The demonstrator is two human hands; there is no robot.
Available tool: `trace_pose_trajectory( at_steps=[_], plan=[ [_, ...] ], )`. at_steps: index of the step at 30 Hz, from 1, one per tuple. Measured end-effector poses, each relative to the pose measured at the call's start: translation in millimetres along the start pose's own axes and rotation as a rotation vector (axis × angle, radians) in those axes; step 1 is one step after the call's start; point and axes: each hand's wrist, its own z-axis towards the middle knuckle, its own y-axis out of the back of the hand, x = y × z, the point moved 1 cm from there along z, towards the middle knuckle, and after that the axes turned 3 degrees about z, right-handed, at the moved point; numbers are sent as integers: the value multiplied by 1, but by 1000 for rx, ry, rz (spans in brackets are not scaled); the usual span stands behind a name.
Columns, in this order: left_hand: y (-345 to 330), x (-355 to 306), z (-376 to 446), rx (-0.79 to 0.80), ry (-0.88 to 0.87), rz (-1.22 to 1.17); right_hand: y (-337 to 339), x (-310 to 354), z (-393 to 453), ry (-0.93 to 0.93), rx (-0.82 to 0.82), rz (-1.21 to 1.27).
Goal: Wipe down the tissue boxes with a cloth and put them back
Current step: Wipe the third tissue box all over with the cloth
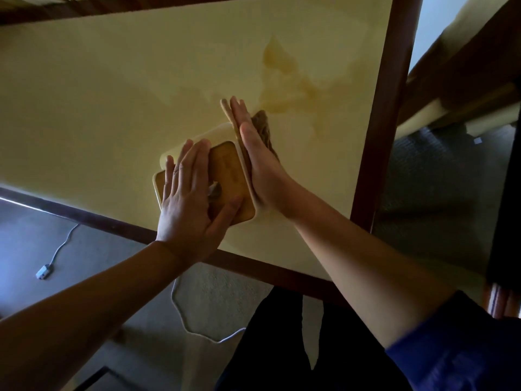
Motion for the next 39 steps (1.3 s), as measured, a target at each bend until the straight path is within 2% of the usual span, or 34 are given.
trace_pose_trajectory(
  at_steps=[8, 12, 16, 22, 26, 31, 36, 39],
  plan=[
    [-2, -2, -1, -6, 6, 19, -8, -20, -106, -81, 53, 165],
    [-2, -1, -1, -4, 0, 31, -11, -24, -131, -53, 59, 134],
    [-2, 0, 0, 1, 1, 37, -3, -15, -96, -75, 71, 157],
    [0, -1, -1, 0, -14, 28, 5, 4, 4, -30, 61, -31],
    [0, -2, 0, -18, 1, 40, 6, 9, 32, 14, 93, -121],
    [-4, -2, -1, -16, 3, 40, 4, -6, -19, 85, 84, -60],
    [-3, -3, -2, 13, -29, 70, -4, -21, -100, 77, 70, -9],
    [-2, -3, -2, 27, -63, 67, -9, -26, -118, 52, 44, 47]
  ],
)
